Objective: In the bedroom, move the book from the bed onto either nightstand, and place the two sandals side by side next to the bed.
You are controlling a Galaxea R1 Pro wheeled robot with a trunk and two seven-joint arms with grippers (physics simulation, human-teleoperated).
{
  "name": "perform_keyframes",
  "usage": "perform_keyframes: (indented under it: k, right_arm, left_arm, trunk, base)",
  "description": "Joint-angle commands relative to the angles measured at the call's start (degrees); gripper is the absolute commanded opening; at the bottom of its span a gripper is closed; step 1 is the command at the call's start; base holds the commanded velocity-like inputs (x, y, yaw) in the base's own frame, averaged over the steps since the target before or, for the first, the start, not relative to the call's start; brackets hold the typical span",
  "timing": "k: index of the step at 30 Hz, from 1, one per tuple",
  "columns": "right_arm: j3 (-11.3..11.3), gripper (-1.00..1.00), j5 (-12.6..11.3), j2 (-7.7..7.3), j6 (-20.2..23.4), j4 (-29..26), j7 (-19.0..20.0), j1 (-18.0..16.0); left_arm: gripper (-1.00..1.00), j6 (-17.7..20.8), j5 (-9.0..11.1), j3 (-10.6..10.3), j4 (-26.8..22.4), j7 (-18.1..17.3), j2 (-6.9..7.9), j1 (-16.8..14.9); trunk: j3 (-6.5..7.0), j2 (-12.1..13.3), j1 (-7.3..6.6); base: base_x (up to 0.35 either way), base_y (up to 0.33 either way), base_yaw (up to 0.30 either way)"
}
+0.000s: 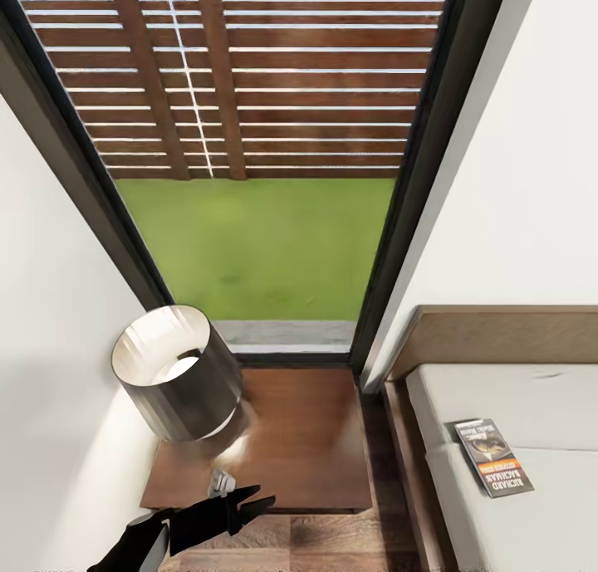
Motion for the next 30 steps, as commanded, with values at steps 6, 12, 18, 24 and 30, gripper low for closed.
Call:
perform_keyframes:
  k: [6,12,18,24,30]
  right_arm:
    - [0.1,1.00,-0.3,0.00,-0.3,0.3,0.3,-0.1]
    - [0.1,1.00,-0.3,0.01,-0.3,0.3,0.3,-0.1]
    - [0.1,1.00,-0.3,0.02,-0.3,0.3,0.3,-0.1]
    - [0.1,1.00,-0.3,0.02,-0.3,0.3,0.3,-0.1]
    - [0.1,1.00,-0.3,0.02,-0.3,0.3,0.3,-0.1]
  left_arm:
    - [1.00,0.6,-0.1,0.3,0.0,-0.3,-0.03,0.0]
    - [1.00,0.6,-0.1,0.3,0.0,-0.2,-0.03,0.0]
    - [1.00,0.6,-0.1,0.3,0.0,-0.2,-0.03,0.0]
    - [1.00,0.6,-0.1,0.3,0.0,-0.2,-0.03,0.0]
    - [1.00,0.6,-0.1,0.3,0.0,-0.2,-0.03,0.0]
  trunk:
    - [-0.62,-0.1,0.02]
    - [-1.16,-0.1,0.02]
    - [-1.71,-0.1,0.02]
    - [-2.25,-0.1,0.02]
    - [-2.74,-0.1,0.02]
  base:
    - [0.000,0.000,0.000]
    - [0.000,0.000,0.000]
    - [0.000,0.000,0.000]
    - [0.000,0.000,0.000]
    - [0.000,0.000,0.000]
